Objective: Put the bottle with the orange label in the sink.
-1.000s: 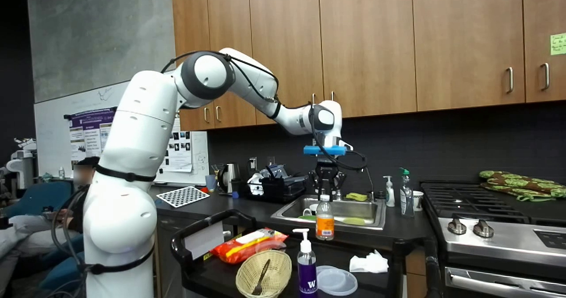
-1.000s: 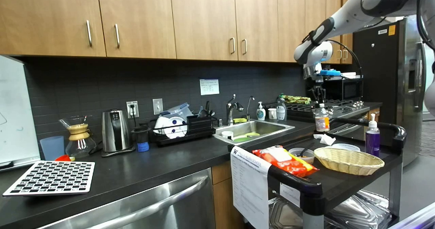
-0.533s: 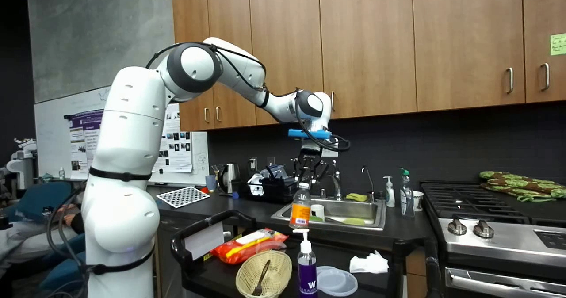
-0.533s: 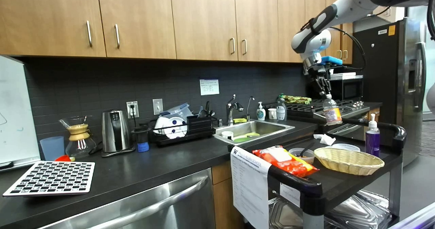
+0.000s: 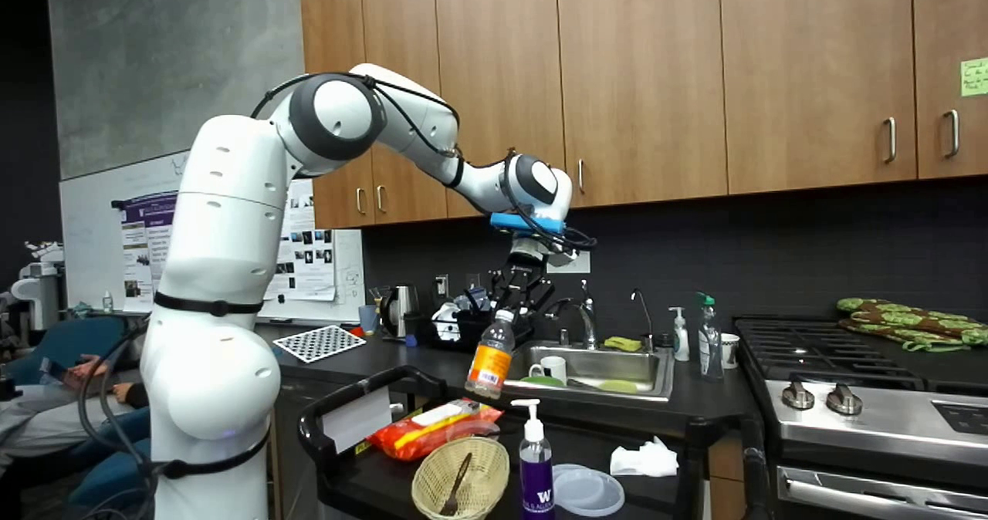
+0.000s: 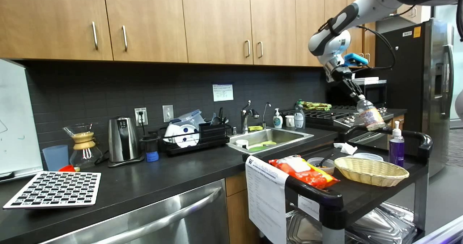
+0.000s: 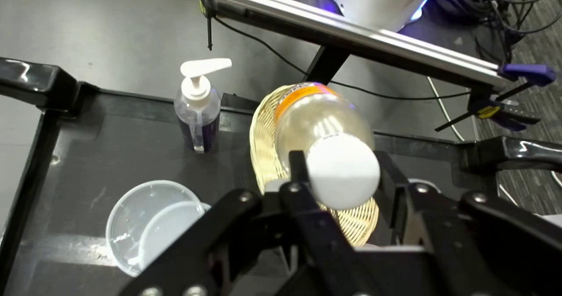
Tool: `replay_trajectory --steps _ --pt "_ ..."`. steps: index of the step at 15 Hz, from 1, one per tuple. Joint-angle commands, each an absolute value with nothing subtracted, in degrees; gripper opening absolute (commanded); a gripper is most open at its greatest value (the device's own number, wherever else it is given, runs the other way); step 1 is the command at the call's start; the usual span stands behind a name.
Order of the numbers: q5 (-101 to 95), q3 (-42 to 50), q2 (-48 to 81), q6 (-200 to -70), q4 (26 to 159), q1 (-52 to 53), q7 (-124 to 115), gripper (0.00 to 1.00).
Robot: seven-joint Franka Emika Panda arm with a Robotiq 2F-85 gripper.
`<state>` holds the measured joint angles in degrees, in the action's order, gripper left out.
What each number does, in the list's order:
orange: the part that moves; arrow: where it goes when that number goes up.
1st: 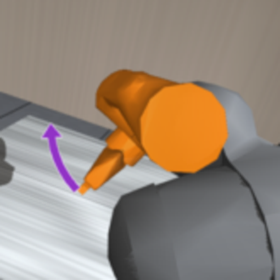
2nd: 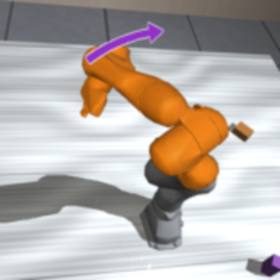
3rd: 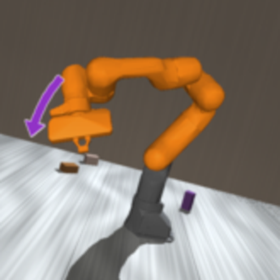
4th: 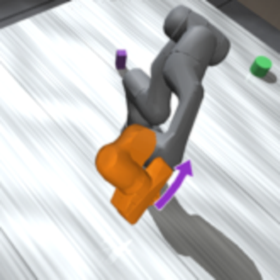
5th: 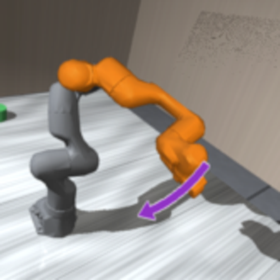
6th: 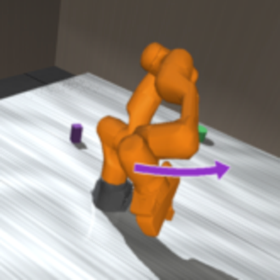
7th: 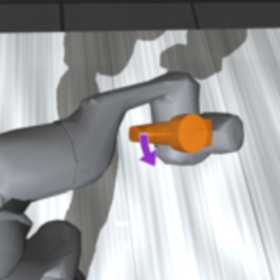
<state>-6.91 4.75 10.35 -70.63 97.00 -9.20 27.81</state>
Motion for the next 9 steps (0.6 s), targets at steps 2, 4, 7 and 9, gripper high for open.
replay_trajectory --steps 2,4,7,9 --pt "-8.8 4.2 8.3 -67.9 97.5 -8.4 28.9 0.14" --pt "-9.2 3.7 6.5 -74.1 98.6 -8.1 30.0 0.14" --pt "-9.2 2.9 4.7 -80.2 98.1 -6.9 29.6 0.14" --pt "-10.9 1.7 1.0 -81.8 98.4 -5.1 29.3 0.14"
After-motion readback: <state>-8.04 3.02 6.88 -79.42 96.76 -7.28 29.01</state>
